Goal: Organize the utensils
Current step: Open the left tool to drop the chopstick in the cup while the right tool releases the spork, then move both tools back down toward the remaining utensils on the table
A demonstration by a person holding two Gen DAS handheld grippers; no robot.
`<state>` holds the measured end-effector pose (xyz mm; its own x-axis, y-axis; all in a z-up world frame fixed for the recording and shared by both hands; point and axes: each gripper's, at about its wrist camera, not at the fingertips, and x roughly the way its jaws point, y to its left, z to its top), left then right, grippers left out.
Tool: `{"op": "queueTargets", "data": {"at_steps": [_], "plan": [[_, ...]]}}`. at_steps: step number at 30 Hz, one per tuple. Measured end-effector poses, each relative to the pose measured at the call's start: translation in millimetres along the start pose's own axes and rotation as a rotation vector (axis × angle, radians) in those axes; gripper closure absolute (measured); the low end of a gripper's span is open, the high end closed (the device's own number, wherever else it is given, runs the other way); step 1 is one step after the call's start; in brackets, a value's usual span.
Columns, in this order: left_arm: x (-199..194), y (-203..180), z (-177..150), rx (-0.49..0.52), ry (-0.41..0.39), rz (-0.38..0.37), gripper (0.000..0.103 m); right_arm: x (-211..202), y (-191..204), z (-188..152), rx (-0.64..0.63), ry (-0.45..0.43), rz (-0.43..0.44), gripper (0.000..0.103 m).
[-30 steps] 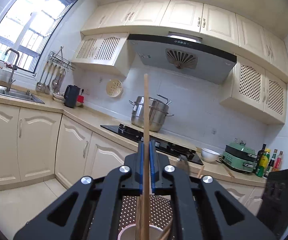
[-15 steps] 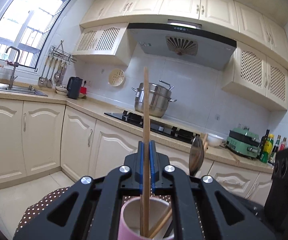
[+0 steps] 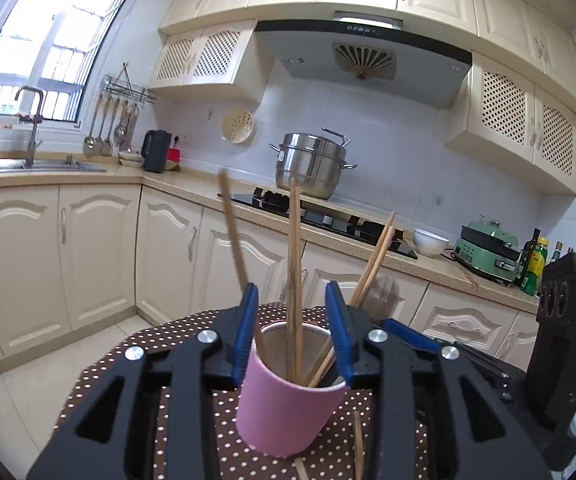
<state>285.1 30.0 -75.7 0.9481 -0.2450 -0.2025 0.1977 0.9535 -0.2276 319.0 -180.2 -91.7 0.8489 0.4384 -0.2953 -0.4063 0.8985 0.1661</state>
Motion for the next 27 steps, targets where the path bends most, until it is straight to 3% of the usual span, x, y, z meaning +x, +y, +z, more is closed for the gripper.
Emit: {"op": "queueTargets", "data": {"at_steps": [3, 11, 21, 27], "plan": [[-11.7, 1.6, 3.1, -0.003, 0.004, 0.002, 0.058, -9.7, -1.1, 0.2, 0.021, -0.007, -0.013, 0.058], [-44.5, 3.5, 7.5, -0.016, 0.013, 0.015, 0.039, -35.5, 11.2, 1.3, 0.018, -0.018, -0.029, 0.051], [-83.9, 0.6, 3.7, 0.001, 0.034, 0.033, 0.031, -66.0, 26.5, -2.5, 0.023, -0.009, -0.035, 0.046], [-96.3, 3.1, -10.0, 0.008, 0.099, 0.049, 0.030, -84.0, 31.4, -15.3, 0.027, 0.016, -0.049, 0.042]]}}
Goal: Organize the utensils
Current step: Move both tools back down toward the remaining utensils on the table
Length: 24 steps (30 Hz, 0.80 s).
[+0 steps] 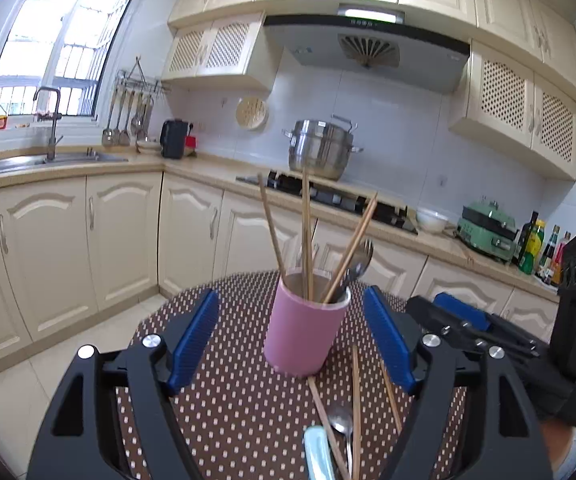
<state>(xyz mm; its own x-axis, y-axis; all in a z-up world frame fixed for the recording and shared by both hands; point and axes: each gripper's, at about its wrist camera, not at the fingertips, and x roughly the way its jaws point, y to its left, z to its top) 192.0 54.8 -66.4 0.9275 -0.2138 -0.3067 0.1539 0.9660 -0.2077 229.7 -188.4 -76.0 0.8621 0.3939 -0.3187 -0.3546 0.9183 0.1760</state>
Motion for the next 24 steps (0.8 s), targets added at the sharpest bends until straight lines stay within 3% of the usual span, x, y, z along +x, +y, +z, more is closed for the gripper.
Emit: {"op": "queueTargets", "data": {"at_steps": [14, 24], "plan": [[8.9, -8.9, -45.3, 0.044, 0.235, 0.005, 0.029, -13.9, -24.4, -47.2, 0.066, 0.108, -0.077, 0.035], [15.9, -11.2, -70.0, 0.042, 0.345, -0.009, 0.029, -16.3, -40.1, -62.0, 0.079, 0.136, -0.118, 0.035]]}}
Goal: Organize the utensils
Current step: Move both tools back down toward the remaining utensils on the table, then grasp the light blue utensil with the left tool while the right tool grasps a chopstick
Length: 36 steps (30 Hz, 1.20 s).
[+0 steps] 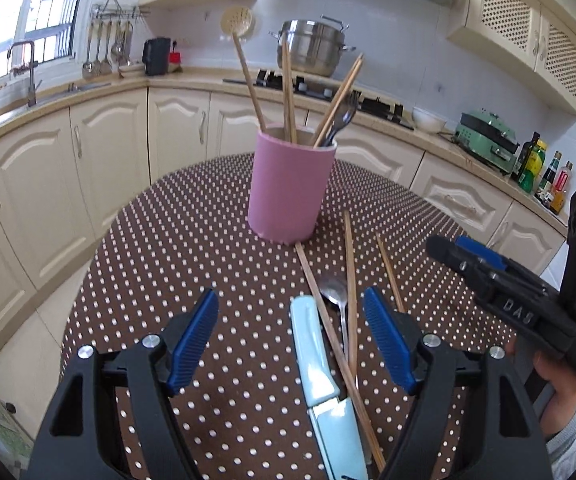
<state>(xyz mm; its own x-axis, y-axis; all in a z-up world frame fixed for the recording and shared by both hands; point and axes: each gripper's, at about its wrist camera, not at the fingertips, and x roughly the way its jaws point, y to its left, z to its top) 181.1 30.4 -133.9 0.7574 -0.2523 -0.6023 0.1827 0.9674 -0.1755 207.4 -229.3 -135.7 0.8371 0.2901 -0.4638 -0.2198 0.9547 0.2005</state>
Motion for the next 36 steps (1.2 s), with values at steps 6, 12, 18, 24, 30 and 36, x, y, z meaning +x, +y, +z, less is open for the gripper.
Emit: {"op": "queueTargets", "data": {"at_steps": [6, 12, 18, 24, 30, 36], "plan": [[10.9, 3.5, -8.4, -0.031, 0.078, 0.008, 0.029, 6.7, 0.0, -0.1, -0.004, 0.030, -0.007, 0.034], [18.7, 2.9, -16.7, -0.052, 0.136, -0.004, 0.029, 11.6, -3.8, 0.3, 0.018, 0.051, -0.011, 0.034], [23.9, 2.6, -19.9, -0.068, 0.170, -0.009, 0.029, 10.0, -0.2, -0.2, -0.003, 0.041, -0.021, 0.034], [29.4, 8.8, -28.0, -0.077, 0.206, -0.005, 0.029, 8.7, 1.1, -1.5, -0.006, 0.037, -0.027, 0.034], [34.5, 5.6, -33.4, -0.037, 0.243, 0.021, 0.029, 9.1, -2.1, -1.4, 0.008, 0.041, -0.029, 0.034], [39.5, -8.0, -35.4, 0.047, 0.267, 0.059, 0.029, 10.4, -4.9, -0.5, 0.021, 0.049, -0.030, 0.034]]}}
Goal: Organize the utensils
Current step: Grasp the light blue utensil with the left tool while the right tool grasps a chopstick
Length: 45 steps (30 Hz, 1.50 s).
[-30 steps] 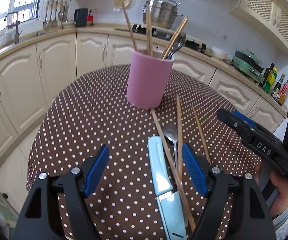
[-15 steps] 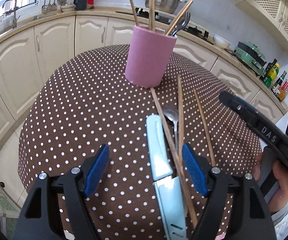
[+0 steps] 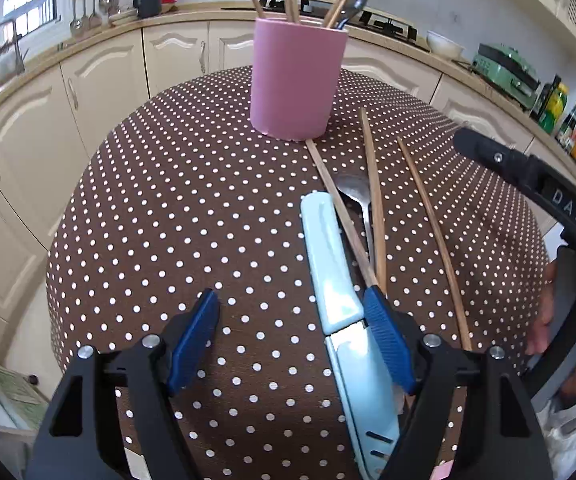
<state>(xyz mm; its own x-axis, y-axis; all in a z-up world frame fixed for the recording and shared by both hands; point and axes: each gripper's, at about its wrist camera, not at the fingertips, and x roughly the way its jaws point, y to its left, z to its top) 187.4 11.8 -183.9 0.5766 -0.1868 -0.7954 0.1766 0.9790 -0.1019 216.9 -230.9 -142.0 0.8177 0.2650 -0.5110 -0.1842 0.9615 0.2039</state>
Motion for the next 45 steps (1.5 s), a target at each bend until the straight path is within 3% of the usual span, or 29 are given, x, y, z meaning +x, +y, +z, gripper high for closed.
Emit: {"op": "queueTargets", "data": {"at_steps": [5, 10, 12, 14, 15, 19, 25, 30, 33, 37, 39, 41, 45], "plan": [[12.4, -16.1, 10.4, 0.081, 0.057, 0.111, 0.029, 1.2, -1.5, 0.8, 0.004, 0.004, 0.001, 0.034], [23.9, -19.1, 29.7, 0.071, 0.109, 0.128, 0.032, 3.7, -2.3, 0.6, 0.011, 0.016, -0.001, 0.034], [26.6, -18.3, 38.2, 0.070, 0.109, 0.116, 0.045, 6.4, -4.8, 1.3, 0.019, 0.028, 0.003, 0.034], [26.1, -20.2, 43.2, 0.079, 0.111, 0.115, 0.075, 12.3, -10.4, 2.5, 0.044, 0.058, 0.009, 0.034], [25.5, -19.5, 43.2, 0.083, 0.111, 0.118, 0.079, 15.8, -13.6, 3.1, 0.056, 0.080, 0.010, 0.034], [22.4, -8.5, 42.5, 0.054, 0.099, 0.109, 0.082, 24.2, -18.1, 4.7, 0.042, 0.166, -0.004, 0.034], [18.6, 16.5, 40.7, -0.045, 0.075, 0.135, 0.082, 46.8, -8.1, 6.4, -0.019, 0.376, -0.008, 0.034], [24.3, 19.0, 46.6, -0.049, 0.080, 0.159, 0.082, 72.0, 12.1, 12.4, -0.130, 0.507, -0.050, 0.035], [30.1, 18.1, 52.4, -0.027, 0.098, 0.180, 0.082, 87.6, 21.7, 19.8, -0.207, 0.578, -0.093, 0.047], [38.1, 17.6, 65.9, -0.008, 0.128, 0.191, 0.082, 101.9, 27.3, 30.2, -0.247, 0.671, -0.088, 0.067], [39.8, 17.7, 70.2, 0.009, 0.145, 0.194, 0.082, 108.1, 28.9, 35.0, -0.256, 0.705, -0.087, 0.071], [41.5, 18.8, 73.2, 0.015, 0.165, 0.192, 0.082, 112.8, 29.5, 39.2, -0.258, 0.727, -0.085, 0.081], [44.1, 23.9, 79.6, 0.012, 0.195, 0.174, 0.082, 117.0, 23.9, 46.2, -0.225, 0.730, -0.068, 0.089]]}}
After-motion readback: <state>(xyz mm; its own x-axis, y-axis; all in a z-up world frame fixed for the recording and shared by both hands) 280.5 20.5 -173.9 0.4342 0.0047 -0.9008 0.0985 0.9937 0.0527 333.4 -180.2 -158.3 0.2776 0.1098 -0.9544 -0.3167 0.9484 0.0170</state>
